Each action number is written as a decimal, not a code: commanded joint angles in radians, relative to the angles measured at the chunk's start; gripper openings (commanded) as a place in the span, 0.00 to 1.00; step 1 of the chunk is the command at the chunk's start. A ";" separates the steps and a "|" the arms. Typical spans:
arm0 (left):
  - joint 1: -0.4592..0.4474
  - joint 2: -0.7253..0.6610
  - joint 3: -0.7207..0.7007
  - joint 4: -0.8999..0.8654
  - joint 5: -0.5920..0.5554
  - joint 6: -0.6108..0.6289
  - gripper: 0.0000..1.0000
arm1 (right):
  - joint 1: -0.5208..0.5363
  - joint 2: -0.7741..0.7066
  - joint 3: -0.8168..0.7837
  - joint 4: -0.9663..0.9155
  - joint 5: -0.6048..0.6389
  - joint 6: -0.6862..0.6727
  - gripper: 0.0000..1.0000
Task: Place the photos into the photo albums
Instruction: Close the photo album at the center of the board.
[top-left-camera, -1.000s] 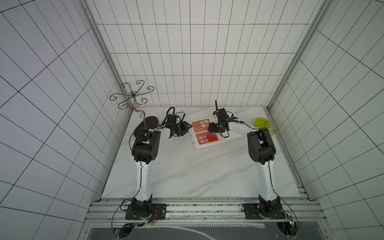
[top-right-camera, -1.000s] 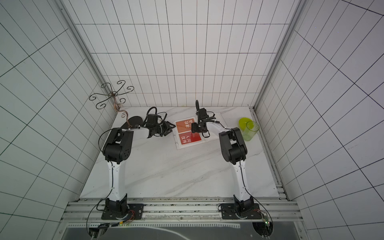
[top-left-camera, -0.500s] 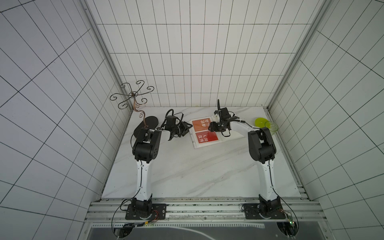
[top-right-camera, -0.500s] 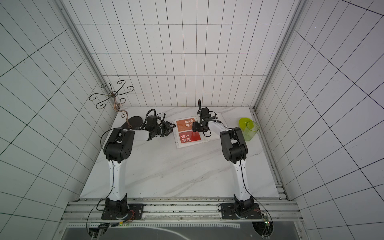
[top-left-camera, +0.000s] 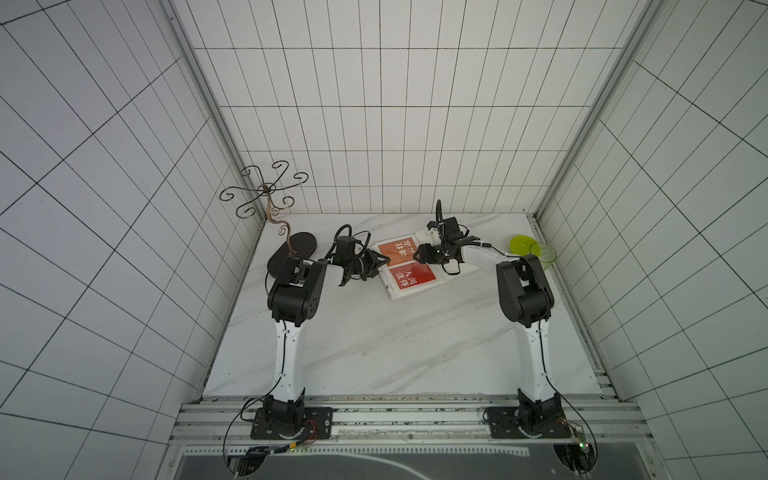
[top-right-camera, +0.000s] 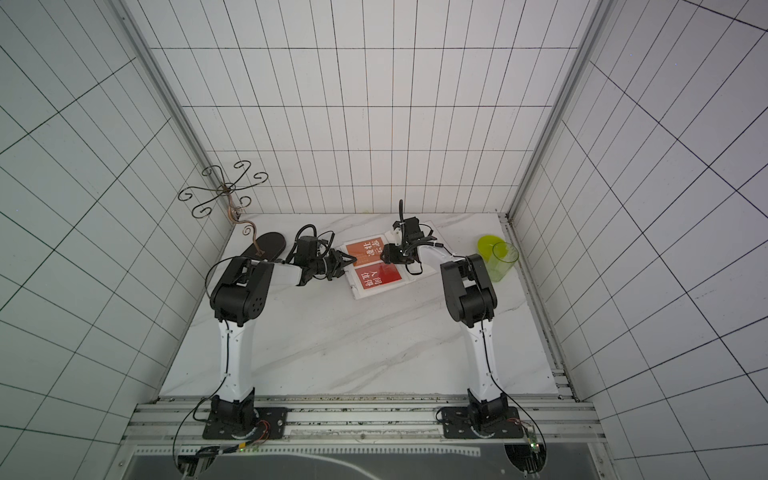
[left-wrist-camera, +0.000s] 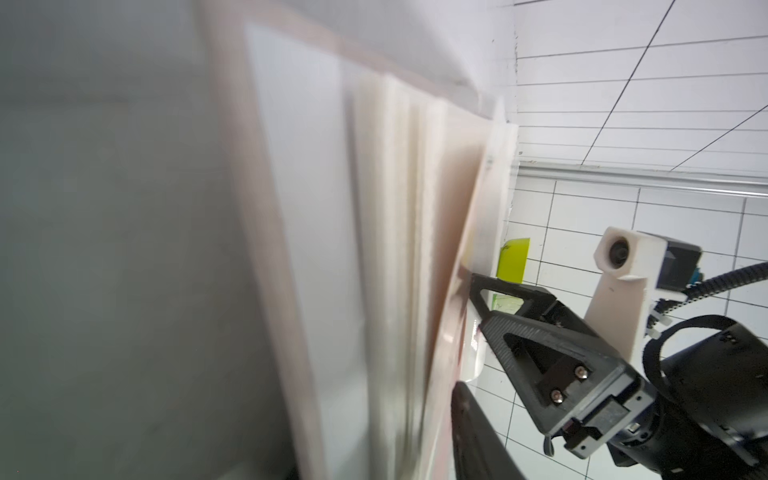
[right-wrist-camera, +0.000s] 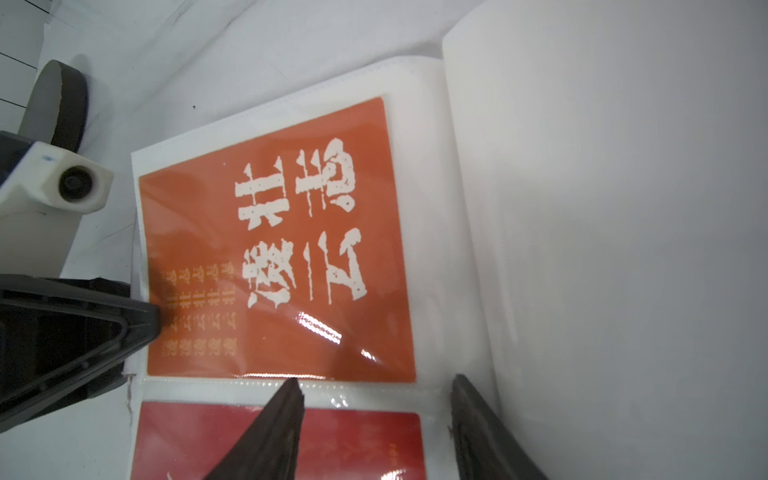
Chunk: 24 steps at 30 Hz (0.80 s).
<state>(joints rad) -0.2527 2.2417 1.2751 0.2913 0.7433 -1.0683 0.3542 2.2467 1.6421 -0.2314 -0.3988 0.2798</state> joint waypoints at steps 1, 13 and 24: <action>-0.024 -0.002 0.028 -0.065 -0.033 0.031 0.23 | 0.045 0.022 -0.102 -0.119 -0.108 0.037 0.57; 0.005 -0.167 -0.092 -0.110 -0.070 0.005 0.00 | 0.063 -0.121 -0.169 -0.083 -0.093 0.047 0.59; 0.057 -0.438 -0.364 -0.153 -0.021 0.014 0.00 | 0.064 -0.382 -0.303 -0.005 -0.068 0.088 0.63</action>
<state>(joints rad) -0.2081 1.8561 0.9600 0.1829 0.7002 -1.0576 0.4171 1.9209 1.3983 -0.2497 -0.4709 0.3496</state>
